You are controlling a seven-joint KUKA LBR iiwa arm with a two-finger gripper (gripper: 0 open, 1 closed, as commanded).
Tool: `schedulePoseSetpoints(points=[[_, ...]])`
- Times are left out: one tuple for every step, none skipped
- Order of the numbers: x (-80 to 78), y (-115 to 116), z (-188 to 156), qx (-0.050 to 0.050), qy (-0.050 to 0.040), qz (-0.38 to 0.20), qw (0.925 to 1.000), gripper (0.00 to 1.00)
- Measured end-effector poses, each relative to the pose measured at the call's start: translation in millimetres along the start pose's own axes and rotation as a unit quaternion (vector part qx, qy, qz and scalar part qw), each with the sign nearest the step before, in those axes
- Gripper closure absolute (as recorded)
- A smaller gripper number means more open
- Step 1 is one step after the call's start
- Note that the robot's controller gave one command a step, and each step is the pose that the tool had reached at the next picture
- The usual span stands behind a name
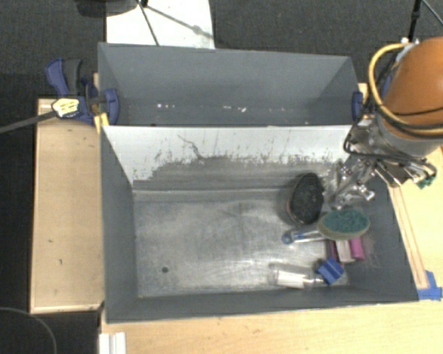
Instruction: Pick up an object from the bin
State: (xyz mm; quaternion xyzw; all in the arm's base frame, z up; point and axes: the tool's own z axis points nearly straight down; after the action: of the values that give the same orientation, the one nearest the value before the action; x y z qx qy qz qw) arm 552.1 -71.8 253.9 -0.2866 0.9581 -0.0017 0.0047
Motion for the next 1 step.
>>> schedulePoseSetpoints(points=[[1.1, 0.4, 3.2, -0.003, 0.0025, 0.003, 1.0, 0.0]])
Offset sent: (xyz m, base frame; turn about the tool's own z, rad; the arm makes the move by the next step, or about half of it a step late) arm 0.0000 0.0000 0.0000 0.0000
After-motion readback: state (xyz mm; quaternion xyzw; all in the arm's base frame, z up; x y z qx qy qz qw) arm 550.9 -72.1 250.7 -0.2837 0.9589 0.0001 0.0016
